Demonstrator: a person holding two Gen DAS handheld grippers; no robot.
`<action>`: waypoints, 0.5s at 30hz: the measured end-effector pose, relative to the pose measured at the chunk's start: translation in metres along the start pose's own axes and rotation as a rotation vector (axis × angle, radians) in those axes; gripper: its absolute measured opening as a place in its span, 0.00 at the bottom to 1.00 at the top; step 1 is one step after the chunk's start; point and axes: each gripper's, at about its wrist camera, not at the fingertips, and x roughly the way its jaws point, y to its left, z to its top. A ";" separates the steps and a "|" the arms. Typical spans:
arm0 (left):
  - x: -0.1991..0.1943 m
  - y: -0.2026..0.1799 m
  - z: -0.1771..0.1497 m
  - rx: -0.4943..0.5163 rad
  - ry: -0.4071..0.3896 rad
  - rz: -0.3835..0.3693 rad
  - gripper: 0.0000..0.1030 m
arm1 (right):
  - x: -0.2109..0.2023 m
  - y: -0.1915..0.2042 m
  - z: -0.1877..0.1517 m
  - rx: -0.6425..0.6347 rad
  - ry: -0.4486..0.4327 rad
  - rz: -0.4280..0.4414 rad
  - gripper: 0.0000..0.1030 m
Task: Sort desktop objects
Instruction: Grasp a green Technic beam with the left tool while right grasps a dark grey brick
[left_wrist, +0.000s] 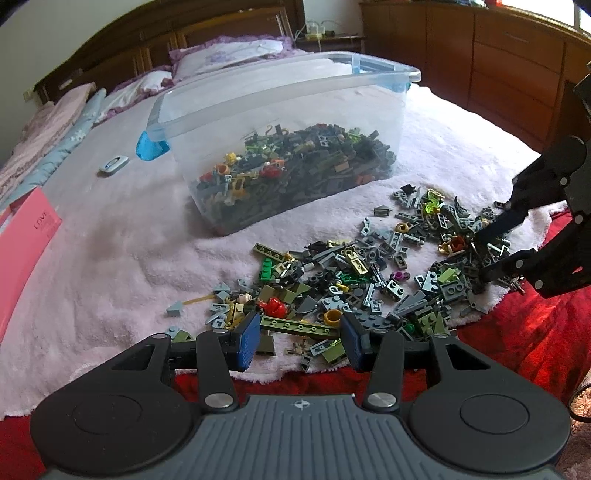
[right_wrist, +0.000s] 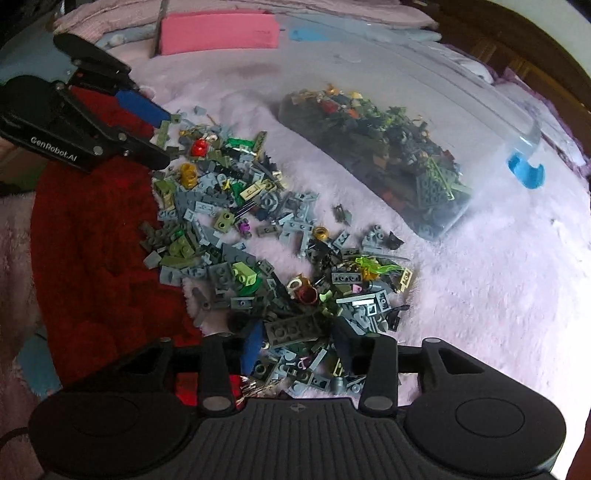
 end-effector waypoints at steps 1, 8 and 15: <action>0.000 0.000 0.000 0.001 -0.001 -0.001 0.46 | 0.000 0.000 0.000 0.007 -0.001 0.003 0.36; -0.002 0.001 0.000 -0.009 -0.010 -0.002 0.46 | -0.007 0.001 -0.003 0.067 -0.032 0.005 0.35; -0.007 0.002 0.002 -0.014 -0.035 -0.005 0.46 | -0.026 0.011 0.001 0.131 -0.111 -0.045 0.35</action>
